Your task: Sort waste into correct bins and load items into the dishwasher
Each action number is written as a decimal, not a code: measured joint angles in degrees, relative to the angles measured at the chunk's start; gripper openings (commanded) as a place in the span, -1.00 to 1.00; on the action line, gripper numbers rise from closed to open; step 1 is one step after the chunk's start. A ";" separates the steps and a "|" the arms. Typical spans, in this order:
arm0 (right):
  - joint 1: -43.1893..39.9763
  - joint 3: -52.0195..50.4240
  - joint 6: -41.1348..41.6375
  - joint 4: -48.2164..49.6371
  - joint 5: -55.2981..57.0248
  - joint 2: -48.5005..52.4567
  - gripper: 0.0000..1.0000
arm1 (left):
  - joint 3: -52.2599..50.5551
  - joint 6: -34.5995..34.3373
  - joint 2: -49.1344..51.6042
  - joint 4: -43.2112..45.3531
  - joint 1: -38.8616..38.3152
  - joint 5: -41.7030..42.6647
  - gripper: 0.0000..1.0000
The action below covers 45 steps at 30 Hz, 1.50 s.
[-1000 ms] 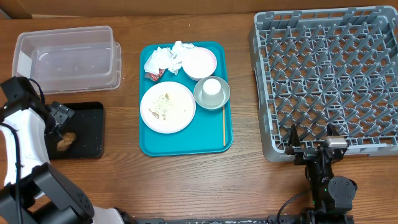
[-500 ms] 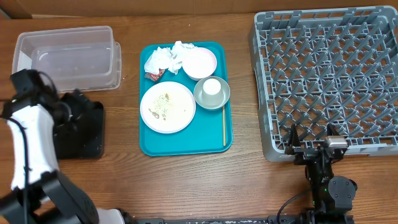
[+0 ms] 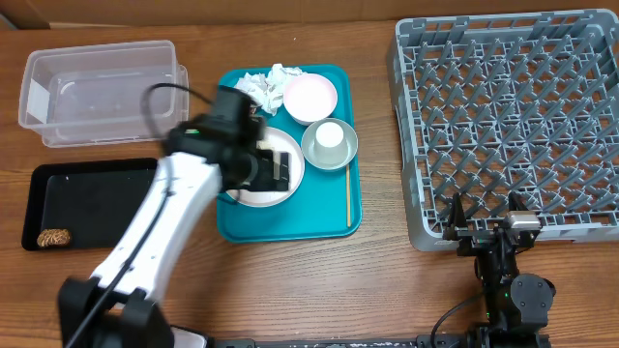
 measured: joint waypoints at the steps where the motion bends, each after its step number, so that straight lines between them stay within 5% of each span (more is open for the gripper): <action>1: 0.00 0.00 -0.02 0.02 -0.02 0.00 1.00 | 0.02 0.00 1.40 0.63 -2.01 -2.16 1.00; 11: 0.00 0.00 -0.02 -0.04 -0.02 0.00 1.00 | 0.00 5.51 11.85 6.12 -9.29 -12.76 0.17; 22: 0.02 0.00 -0.02 -0.02 -0.02 0.00 1.00 | 0.00 8.61 20.15 8.50 -9.29 -12.90 0.09; 34: 0.00 0.00 0.00 0.00 0.00 0.00 1.00 | 0.09 9.46 20.63 9.62 -10.01 -12.46 -0.75; 45: 0.00 0.00 -0.02 -0.02 -0.02 0.00 1.00 | 2.43 10.05 20.39 4.90 -10.03 -13.77 -0.92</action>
